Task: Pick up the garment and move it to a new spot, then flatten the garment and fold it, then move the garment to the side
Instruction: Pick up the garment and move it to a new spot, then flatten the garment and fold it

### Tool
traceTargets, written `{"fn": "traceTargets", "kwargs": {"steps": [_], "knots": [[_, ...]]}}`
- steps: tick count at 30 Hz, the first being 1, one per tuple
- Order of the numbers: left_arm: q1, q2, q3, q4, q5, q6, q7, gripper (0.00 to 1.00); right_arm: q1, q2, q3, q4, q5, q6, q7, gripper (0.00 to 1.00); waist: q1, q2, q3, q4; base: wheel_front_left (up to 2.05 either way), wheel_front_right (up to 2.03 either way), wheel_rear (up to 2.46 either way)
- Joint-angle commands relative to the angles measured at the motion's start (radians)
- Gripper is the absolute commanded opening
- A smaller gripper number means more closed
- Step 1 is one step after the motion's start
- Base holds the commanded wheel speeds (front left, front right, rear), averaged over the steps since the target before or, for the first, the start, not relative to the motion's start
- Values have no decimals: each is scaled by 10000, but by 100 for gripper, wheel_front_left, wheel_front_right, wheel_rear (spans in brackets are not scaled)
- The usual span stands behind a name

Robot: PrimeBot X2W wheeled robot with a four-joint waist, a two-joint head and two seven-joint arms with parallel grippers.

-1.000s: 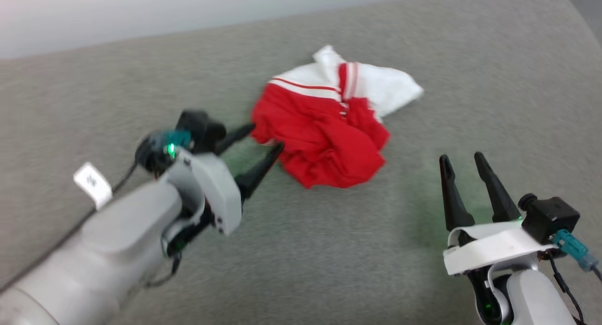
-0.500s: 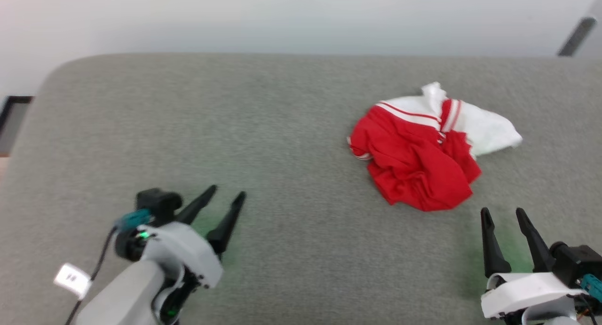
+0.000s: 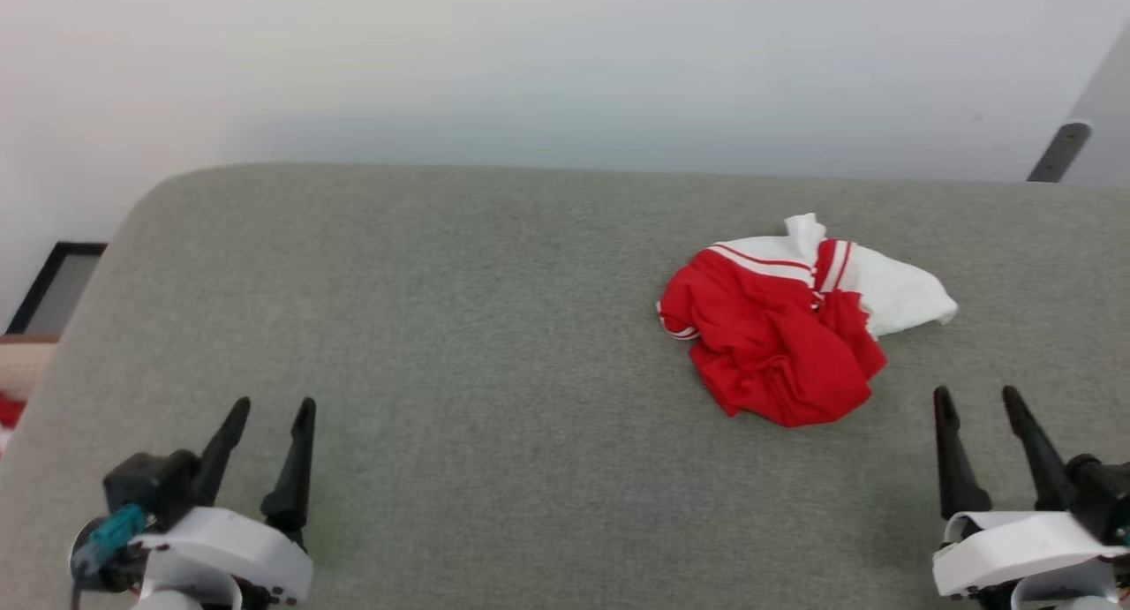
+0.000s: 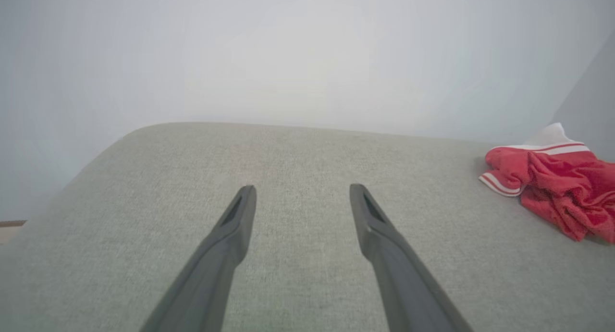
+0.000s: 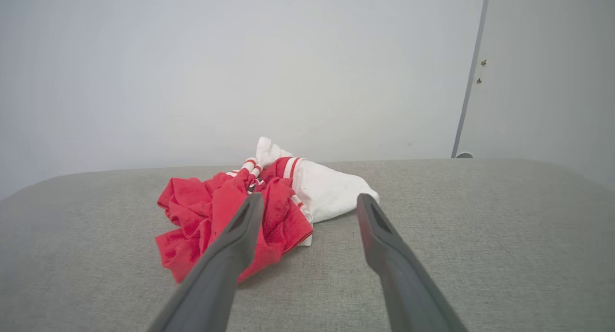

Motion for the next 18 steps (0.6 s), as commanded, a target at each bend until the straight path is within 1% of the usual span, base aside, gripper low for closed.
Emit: {"fn": "traceTargets", "kwargs": {"steps": [1, 4, 10, 18], "knots": [[137, -47, 102, -58, 63, 5, 2, 100, -7, -46, -47, -50, -42, 4, -6, 100, 0, 0, -153, -194, 0, 0, 0], [543, -280, 675, -367, 571, -82, 1, 100, -16, -111, -111, -205, -21, 3, -8, 100, 0, 0, -286, -356, 0, 0, 0], [1021, -705, 1321, -564, 1123, -238, 1, 100, 256, -44, -249, -366, 44, 4, 30, 100, 0, 0, -383, -486, 0, 0, 0], [1154, -997, 1719, -447, 1409, -405, 1, 100, 231, 119, -244, -364, 43, 4, 17, 100, 0, 0, -293, -565, 0, 0, 0]]}}
